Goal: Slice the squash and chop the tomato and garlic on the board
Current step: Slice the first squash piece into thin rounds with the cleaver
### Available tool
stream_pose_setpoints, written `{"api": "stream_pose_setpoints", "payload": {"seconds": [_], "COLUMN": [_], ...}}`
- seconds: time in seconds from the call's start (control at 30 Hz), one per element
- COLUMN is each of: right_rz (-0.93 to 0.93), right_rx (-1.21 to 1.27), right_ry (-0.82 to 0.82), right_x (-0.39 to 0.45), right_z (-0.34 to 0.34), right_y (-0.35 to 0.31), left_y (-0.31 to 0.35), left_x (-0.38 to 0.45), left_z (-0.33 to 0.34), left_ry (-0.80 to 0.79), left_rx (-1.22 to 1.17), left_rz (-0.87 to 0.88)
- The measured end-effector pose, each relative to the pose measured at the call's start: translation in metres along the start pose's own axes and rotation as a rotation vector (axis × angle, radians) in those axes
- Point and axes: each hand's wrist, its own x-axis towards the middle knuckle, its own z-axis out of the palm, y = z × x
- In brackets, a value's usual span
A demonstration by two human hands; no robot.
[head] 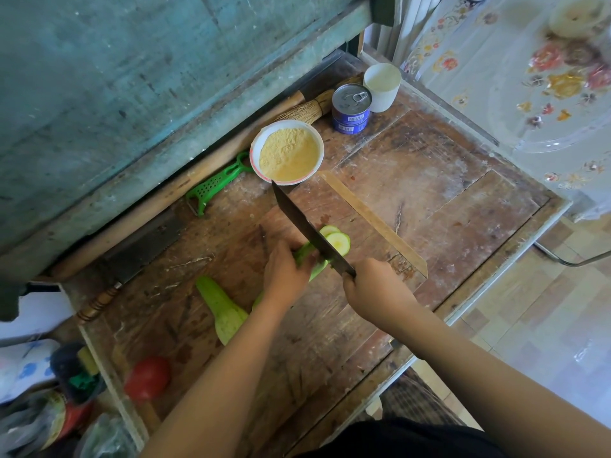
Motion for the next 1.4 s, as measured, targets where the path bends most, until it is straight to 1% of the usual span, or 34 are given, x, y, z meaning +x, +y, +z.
{"api": "stream_pose_setpoints", "payload": {"seconds": [0.37,0.6,0.77,0.87,1.0,1.1,1.27,1.4], "right_rz": [0.031,0.078,0.043,0.001,-0.040,-0.063,-0.081,-0.078], "right_rx": [0.003,-0.004,0.016,0.046,0.025,0.012,0.030,0.034], "right_ry": [-0.027,-0.033,-0.017,0.017,0.036,0.057,0.068,0.062], "right_x": [0.011,0.025,0.022,0.016,0.003,-0.004,-0.010,-0.010], "right_z": [0.007,0.014,0.019,0.014,0.008,0.006,0.000,0.000], "right_y": [-0.002,-0.001,0.006,0.011,0.015,0.013,0.007,0.005], "left_y": [-0.004,-0.008,-0.008,-0.006,-0.006,-0.006,-0.008,-0.009], "left_x": [0.003,0.004,0.005,0.004,0.005,0.005,0.002,0.001], "left_z": [0.001,0.004,0.004,0.001,-0.005,-0.008,-0.003,-0.001], "left_ry": [-0.002,0.002,-0.001,-0.038,-0.083,-0.062,-0.030,-0.023], "left_rx": [-0.043,-0.002,0.026,-0.009,-0.032,-0.042,-0.176,-0.206], "left_rz": [0.017,0.004,-0.002,-0.026,-0.011,-0.006,-0.017,-0.026]}}
